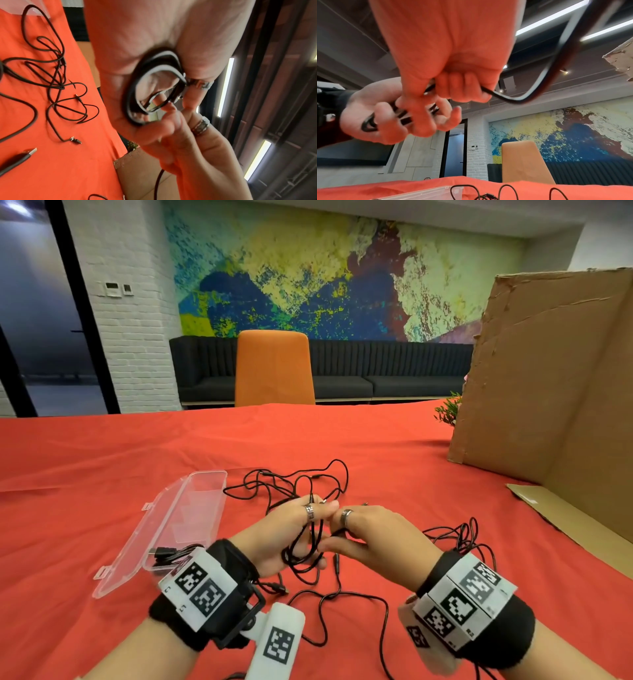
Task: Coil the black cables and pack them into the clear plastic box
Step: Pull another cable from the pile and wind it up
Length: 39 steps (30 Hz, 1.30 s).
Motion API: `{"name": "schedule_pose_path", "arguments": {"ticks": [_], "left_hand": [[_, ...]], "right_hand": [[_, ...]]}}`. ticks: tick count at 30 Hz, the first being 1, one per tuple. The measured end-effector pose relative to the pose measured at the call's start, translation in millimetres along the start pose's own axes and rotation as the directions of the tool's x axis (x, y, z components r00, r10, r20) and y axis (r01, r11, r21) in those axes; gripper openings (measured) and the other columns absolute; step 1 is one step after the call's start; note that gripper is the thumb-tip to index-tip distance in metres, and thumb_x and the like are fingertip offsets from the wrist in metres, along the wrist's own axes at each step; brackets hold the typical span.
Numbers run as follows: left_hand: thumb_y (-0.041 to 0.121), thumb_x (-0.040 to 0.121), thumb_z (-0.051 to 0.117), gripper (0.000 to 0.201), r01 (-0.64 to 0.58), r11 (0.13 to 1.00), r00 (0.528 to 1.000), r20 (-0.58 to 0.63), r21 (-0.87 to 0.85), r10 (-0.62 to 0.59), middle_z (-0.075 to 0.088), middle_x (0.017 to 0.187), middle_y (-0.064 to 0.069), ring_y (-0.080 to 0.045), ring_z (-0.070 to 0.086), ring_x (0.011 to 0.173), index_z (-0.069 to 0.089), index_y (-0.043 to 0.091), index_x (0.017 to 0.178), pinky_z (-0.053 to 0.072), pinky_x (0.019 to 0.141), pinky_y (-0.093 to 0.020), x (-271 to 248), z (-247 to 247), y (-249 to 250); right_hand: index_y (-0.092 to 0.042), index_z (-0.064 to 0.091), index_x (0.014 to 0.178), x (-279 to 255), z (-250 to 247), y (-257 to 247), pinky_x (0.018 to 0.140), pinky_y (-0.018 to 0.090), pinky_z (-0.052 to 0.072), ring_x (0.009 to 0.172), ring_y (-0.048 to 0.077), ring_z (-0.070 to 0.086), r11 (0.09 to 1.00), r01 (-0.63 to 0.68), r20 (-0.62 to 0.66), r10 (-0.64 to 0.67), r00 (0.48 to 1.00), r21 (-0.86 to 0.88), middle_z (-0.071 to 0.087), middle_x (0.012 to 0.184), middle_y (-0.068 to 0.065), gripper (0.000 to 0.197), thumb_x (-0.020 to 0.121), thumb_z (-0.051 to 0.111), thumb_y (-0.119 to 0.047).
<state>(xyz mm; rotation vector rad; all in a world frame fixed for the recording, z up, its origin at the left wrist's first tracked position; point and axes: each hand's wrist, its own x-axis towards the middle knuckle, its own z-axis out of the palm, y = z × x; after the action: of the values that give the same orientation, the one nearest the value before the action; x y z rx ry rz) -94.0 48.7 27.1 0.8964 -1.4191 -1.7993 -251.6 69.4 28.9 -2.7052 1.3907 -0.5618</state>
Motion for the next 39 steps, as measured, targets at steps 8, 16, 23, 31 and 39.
{"name": "schedule_pose_path", "arguments": {"ticks": [8,16,23,31,39], "left_hand": [[0.016,0.09,0.054,0.008,-0.082,0.997,0.985,-0.153,-0.004,0.081,0.044,0.051,0.004,-0.004,0.026,0.036,0.053,0.009,0.095,0.02,0.036,-0.013,-3.1,-10.0,2.4],[-0.007,0.081,0.061,0.03,-0.312,0.95,0.9,-0.316,0.018,0.301,0.03,0.05,0.009,-0.003,0.027,0.041,0.061,0.006,0.107,0.027,0.039,-0.017,11.0,-2.6,-10.6],[0.003,0.083,0.064,0.008,-0.336,0.942,0.876,-0.361,0.017,0.319,0.036,0.053,0.005,-0.006,0.034,0.042,0.061,0.009,0.087,0.032,0.044,-0.021,16.4,-0.4,-10.6],[0.007,0.08,0.066,0.025,-0.345,0.926,0.895,-0.352,-0.156,0.274,0.057,0.078,-0.005,-0.017,0.06,0.078,0.046,0.015,0.068,0.057,0.076,-0.037,20.4,-0.5,-13.3],[0.003,0.074,0.071,0.04,-0.386,0.852,0.922,-0.179,-0.355,0.343,0.069,0.111,-0.016,-0.034,0.067,0.101,0.035,0.02,0.07,0.049,0.091,-0.052,14.2,-0.2,-5.4]], "right_hand": [[-0.032,0.046,0.081,-7.3,-4.4,35.6,0.057,0.024,0.036,0.053,0.008,0.041,0.933,-0.116,-0.047,0.14,0.989,0.342,0.044,0.057,-0.006,0.012,0.092,0.052,-0.033],[-0.021,0.044,0.094,-5.3,21.6,16.9,0.039,0.026,0.044,0.057,0.017,0.056,0.708,-0.298,0.106,0.303,0.947,0.64,0.054,0.075,0.006,0.011,0.094,0.049,-0.031],[-0.031,0.027,0.104,1.1,42.5,6.5,0.036,0.021,0.037,0.032,0.014,0.045,0.574,-0.147,-0.154,0.442,0.884,0.806,0.062,0.078,0.001,0.026,0.097,0.038,-0.008],[-0.026,0.04,0.094,-1.3,43.2,3.8,0.052,0.027,0.033,0.046,0.006,0.037,0.756,-0.174,-0.256,0.414,0.873,0.631,0.044,0.057,-0.004,0.01,0.099,0.032,-0.022],[-0.017,0.039,0.084,-4.9,48.4,-14.8,0.071,0.041,0.04,0.069,0.029,0.043,0.898,-0.268,0.139,0.234,0.962,0.349,0.05,0.071,0.004,0.024,0.099,0.029,-0.033]]}}
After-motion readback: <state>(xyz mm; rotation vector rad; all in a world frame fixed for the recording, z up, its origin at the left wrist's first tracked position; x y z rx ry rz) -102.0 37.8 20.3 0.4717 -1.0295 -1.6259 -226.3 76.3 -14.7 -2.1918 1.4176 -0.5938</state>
